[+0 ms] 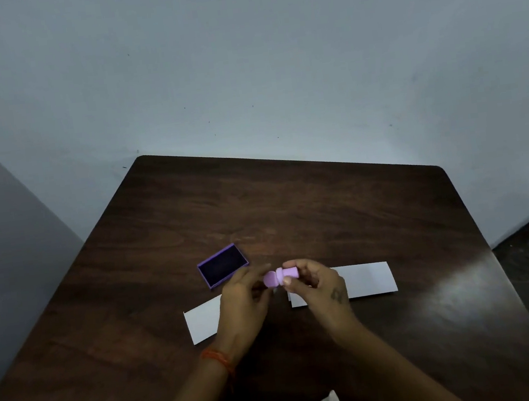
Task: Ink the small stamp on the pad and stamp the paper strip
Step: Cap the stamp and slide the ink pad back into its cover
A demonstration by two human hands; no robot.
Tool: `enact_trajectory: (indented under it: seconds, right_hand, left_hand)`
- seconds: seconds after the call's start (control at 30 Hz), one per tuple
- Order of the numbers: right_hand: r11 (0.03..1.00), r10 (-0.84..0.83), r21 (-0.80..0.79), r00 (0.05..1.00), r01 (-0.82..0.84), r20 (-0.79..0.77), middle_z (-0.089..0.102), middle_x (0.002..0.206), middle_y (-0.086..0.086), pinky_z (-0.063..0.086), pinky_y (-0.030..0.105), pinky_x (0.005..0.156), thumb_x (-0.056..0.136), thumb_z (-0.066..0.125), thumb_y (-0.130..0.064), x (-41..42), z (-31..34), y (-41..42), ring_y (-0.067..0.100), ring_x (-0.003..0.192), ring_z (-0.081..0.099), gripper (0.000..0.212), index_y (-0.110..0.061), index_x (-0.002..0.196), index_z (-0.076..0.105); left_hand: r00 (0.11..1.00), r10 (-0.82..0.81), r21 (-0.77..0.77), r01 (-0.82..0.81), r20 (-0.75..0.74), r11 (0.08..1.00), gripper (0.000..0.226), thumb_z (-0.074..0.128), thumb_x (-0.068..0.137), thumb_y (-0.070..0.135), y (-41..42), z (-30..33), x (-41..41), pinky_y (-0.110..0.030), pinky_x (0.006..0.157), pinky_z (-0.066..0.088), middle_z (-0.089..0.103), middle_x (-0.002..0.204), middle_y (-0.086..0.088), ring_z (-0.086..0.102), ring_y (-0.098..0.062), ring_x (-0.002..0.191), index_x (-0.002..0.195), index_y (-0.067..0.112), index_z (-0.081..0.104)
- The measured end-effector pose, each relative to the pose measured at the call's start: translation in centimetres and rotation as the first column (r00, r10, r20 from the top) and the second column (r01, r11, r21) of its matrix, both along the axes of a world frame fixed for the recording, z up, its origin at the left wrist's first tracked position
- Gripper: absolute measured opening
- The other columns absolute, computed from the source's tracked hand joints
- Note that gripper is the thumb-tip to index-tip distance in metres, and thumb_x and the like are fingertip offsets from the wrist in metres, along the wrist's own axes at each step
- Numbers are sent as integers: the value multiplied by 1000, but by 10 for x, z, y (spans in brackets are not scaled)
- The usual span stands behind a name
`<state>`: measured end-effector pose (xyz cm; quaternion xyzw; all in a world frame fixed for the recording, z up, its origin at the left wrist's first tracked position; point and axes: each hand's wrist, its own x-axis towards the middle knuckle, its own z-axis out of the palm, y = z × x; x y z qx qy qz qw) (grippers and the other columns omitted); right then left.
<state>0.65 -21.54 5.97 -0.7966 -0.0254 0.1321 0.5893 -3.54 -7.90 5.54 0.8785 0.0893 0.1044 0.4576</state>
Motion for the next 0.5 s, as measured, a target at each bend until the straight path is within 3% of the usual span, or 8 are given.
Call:
enact_trajectory:
  seconds: [0.1, 0.23, 0.3, 0.5]
  right_hand:
    - [993, 29, -115, 989, -12, 147, 71, 103, 3, 54, 31, 89, 80, 69, -18, -2, 2, 8, 13, 95, 64, 23, -17, 103, 67]
    - [992, 67, -122, 978, -43, 199, 71, 102, 4, 54, 34, 90, 81, 67, -14, -2, 7, 10, 13, 94, 64, 22, -14, 103, 68]
    - [993, 78, -99, 979, -60, 189, 71, 101, 6, 55, 37, 90, 80, 67, -10, 0, 9, 10, 15, 95, 65, 22, -13, 102, 68]
    - [994, 106, -12, 991, -106, 82, 71, 102, 7, 53, 45, 92, 80, 67, -10, 7, 13, 8, 19, 96, 65, 20, -16, 100, 68]
  left_hand:
    - [999, -1, -47, 3, 44, 999, 35, 69, 76, 3, -2, 9, -3, -22, 88, 51, 66, 106, 0, 61, -9, 97, 109, 18, 67]
    - [999, 42, -181, -36, 29, 983, 40, 69, 75, -2, -1, 14, -5, -1, 77, 45, 65, 101, 8, 61, 5, 90, 108, 21, 66]
    - [998, 63, -262, -60, 6, 963, 44, 70, 73, -4, 1, 15, -5, -1, 76, 46, 66, 100, 10, 62, 10, 89, 108, 22, 66]
    - [997, 73, -402, -60, 17, 914, 48, 70, 73, -6, 4, 18, -3, -6, 78, 50, 69, 97, 14, 65, 5, 92, 102, 31, 63]
